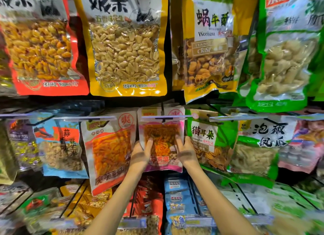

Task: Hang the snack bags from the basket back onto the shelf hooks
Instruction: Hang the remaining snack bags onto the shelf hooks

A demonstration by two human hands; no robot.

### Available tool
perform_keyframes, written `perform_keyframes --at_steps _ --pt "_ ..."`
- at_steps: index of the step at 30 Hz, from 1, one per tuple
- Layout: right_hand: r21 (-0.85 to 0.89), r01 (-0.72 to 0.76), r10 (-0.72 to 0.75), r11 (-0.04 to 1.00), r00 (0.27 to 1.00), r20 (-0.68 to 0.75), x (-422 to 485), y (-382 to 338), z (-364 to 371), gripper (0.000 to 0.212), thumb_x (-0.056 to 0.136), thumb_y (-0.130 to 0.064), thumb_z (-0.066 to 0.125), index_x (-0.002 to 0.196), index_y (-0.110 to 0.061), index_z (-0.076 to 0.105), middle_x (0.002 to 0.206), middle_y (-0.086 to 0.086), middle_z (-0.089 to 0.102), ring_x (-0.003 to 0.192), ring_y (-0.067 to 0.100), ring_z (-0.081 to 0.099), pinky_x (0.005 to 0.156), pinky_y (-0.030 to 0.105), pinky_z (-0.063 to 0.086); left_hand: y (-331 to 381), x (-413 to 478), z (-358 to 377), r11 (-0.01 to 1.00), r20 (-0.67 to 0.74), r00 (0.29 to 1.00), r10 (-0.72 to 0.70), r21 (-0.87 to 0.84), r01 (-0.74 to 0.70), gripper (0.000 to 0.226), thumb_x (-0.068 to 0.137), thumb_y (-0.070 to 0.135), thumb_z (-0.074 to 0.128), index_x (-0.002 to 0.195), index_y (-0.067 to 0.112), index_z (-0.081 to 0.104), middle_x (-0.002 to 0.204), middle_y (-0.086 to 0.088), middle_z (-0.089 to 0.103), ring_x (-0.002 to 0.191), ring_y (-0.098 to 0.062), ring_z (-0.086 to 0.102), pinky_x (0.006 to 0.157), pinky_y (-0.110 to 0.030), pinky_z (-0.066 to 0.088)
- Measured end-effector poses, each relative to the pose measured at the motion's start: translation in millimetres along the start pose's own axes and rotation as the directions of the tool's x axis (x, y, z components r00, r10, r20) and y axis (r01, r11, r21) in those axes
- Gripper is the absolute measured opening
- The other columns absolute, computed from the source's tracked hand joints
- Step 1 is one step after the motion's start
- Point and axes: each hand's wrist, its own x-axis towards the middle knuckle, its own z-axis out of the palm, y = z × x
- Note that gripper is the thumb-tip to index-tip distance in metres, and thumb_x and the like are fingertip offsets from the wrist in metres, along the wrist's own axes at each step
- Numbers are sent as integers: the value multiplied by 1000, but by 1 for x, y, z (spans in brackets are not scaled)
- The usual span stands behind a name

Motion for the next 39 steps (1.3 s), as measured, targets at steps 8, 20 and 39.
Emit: perform_keyframes --at_steps 8,20,39 --pt "78 -28 27 997 1000 7 -18 4 -9 55 102 -45 45 144 -10 39 127 9 58 103 24 60 80 33 46 -18 -11 -4 985 129 989 -68 -152 88 53 94 56 52 130 17 48 116 -2 49 109 -18 46 89 -32 31" --pt "-44 22 -21 999 1000 14 -63 2 -32 48 104 -38 39 144 -12 45 150 2 45 137 22 41 97 23 31 -27 -43 -17 980 142 986 -83 -168 107 63 97 47 54 151 20 35 149 1 45 136 -24 42 102 -36 38" --pt "-761 369 -296 534 924 240 -120 20 -147 51 100 -42 49 143 -17 42 133 7 52 124 30 48 97 44 46 11 -137 10 754 88 953 290 592 -284 75 96 44 53 154 10 21 159 -12 25 145 -31 27 113 -47 34"
